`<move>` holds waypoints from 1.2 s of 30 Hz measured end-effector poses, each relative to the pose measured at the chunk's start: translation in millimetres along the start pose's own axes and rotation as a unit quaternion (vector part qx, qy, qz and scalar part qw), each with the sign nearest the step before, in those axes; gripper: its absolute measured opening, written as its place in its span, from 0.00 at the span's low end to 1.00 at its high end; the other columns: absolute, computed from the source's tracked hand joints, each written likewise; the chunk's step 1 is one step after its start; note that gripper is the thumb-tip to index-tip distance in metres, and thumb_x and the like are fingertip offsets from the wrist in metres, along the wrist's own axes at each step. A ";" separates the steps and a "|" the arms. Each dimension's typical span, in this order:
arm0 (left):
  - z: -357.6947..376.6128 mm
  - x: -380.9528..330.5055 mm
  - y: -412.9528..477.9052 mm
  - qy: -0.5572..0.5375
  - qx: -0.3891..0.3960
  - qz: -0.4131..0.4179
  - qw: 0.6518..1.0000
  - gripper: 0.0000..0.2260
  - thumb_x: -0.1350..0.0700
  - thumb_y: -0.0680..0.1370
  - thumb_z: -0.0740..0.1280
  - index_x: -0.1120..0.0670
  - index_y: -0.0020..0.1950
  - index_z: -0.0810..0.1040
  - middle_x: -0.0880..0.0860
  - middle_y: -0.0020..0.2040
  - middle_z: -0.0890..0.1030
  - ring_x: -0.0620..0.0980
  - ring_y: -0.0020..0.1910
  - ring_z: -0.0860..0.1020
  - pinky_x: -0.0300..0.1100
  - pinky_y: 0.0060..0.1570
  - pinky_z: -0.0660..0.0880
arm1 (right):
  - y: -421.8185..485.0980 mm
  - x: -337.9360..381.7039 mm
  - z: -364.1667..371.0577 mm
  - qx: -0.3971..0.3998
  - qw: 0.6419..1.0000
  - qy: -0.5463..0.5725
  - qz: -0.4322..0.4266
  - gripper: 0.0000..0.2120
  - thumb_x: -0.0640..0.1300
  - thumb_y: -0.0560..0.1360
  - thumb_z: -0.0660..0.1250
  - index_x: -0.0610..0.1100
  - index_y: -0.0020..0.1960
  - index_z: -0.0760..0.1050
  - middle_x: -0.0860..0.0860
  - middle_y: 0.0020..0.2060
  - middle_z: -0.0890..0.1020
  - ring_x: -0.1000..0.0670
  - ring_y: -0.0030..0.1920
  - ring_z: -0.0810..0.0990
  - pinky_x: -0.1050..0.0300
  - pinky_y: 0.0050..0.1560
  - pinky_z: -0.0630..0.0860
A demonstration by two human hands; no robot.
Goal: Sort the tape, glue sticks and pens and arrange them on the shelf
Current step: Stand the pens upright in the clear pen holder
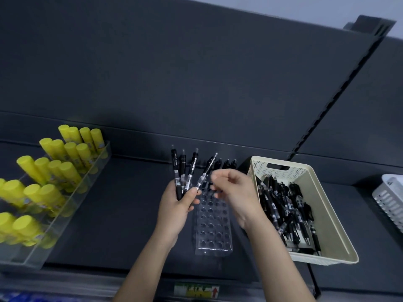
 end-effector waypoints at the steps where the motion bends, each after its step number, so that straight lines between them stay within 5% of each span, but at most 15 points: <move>1: 3.9 -0.1 -0.7 0.004 0.013 0.003 1.000 0.05 0.56 0.78 0.67 0.48 0.52 0.76 0.46 0.44 0.84 0.42 0.39 0.82 0.32 0.37 0.75 | -1.4 0.9 8.3 0.016 1.000 0.015 0.006 0.01 0.36 0.74 0.69 0.40 0.45 0.79 0.50 0.34 0.81 0.55 0.35 0.78 0.62 0.34 0.75; 10: 10.7 7.4 0.7 0.002 0.058 -0.002 0.998 0.06 0.58 0.78 0.66 0.49 0.53 0.76 0.47 0.45 0.84 0.43 0.41 0.82 0.34 0.39 0.76 | -4.1 7.3 19.2 0.022 0.998 -0.051 -0.013 0.05 0.34 0.74 0.69 0.37 0.41 0.73 0.45 0.33 0.77 0.52 0.32 0.76 0.60 0.36 0.76; 14: -8.3 9.3 6.7 0.023 -0.016 -0.002 1.000 0.03 0.56 0.79 0.65 0.49 0.50 0.75 0.46 0.47 0.83 0.39 0.43 0.82 0.32 0.38 0.75 | -0.2 18.3 -9.5 -0.115 0.989 -0.071 -0.063 0.07 0.33 0.73 0.67 0.37 0.38 0.71 0.43 0.32 0.77 0.50 0.32 0.77 0.55 0.35 0.76; 17: -26.5 14.0 10.6 0.049 -0.068 -0.018 0.996 0.02 0.55 0.80 0.64 0.48 0.48 0.73 0.47 0.43 0.80 0.36 0.34 0.78 0.31 0.34 0.72 | 1.0 32.2 -25.4 -0.196 0.951 -0.206 -0.120 0.08 0.38 0.72 0.68 0.39 0.36 0.72 0.49 0.30 0.77 0.52 0.32 0.74 0.60 0.36 0.71; 20: -30.0 19.4 9.4 0.059 -0.070 -0.031 0.995 0.03 0.52 0.80 0.64 0.49 0.47 0.73 0.48 0.40 0.78 0.39 0.32 0.75 0.35 0.36 0.70 | 2.1 36.7 -15.1 -0.183 0.929 -0.281 -0.154 0.07 0.39 0.73 0.68 0.44 0.37 0.73 0.56 0.30 0.77 0.58 0.31 0.74 0.72 0.32 0.68; 24: -31.8 21.7 7.7 0.037 -0.070 -0.033 0.996 0.07 0.50 0.80 0.62 0.51 0.45 0.72 0.47 0.36 0.75 0.42 0.31 0.71 0.38 0.34 0.69 | 5.1 34.0 -2.5 -0.158 0.909 -0.342 -0.177 0.03 0.39 0.74 0.67 0.44 0.42 0.75 0.51 0.35 0.81 0.52 0.36 0.78 0.62 0.39 0.71; 28: -33.1 25.0 8.3 0.002 -0.073 -0.051 0.996 0.09 0.51 0.81 0.60 0.54 0.45 0.72 0.46 0.33 0.74 0.42 0.27 0.68 0.36 0.29 0.68 | 9.1 36.3 5.9 -0.140 0.890 -0.390 -0.191 0.02 0.40 0.75 0.66 0.41 0.44 0.75 0.49 0.37 0.81 0.51 0.37 0.77 0.63 0.37 0.67; 36: -29.5 21.0 8.1 -0.002 -0.065 -0.043 0.997 0.05 0.57 0.80 0.62 0.49 0.47 0.75 0.46 0.42 0.80 0.36 0.32 0.76 0.35 0.36 0.72 | 12.4 23.5 13.1 -0.118 0.870 -0.448 -0.168 0.06 0.41 0.76 0.66 0.38 0.43 0.73 0.47 0.34 0.79 0.47 0.35 0.76 0.56 0.36 0.69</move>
Point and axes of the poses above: each hand's wrist, its own y-axis towards the middle knuckle, its own z-axis out of the palm, x = y × z, the point moved 10 cm from there along y, towards the middle knuckle
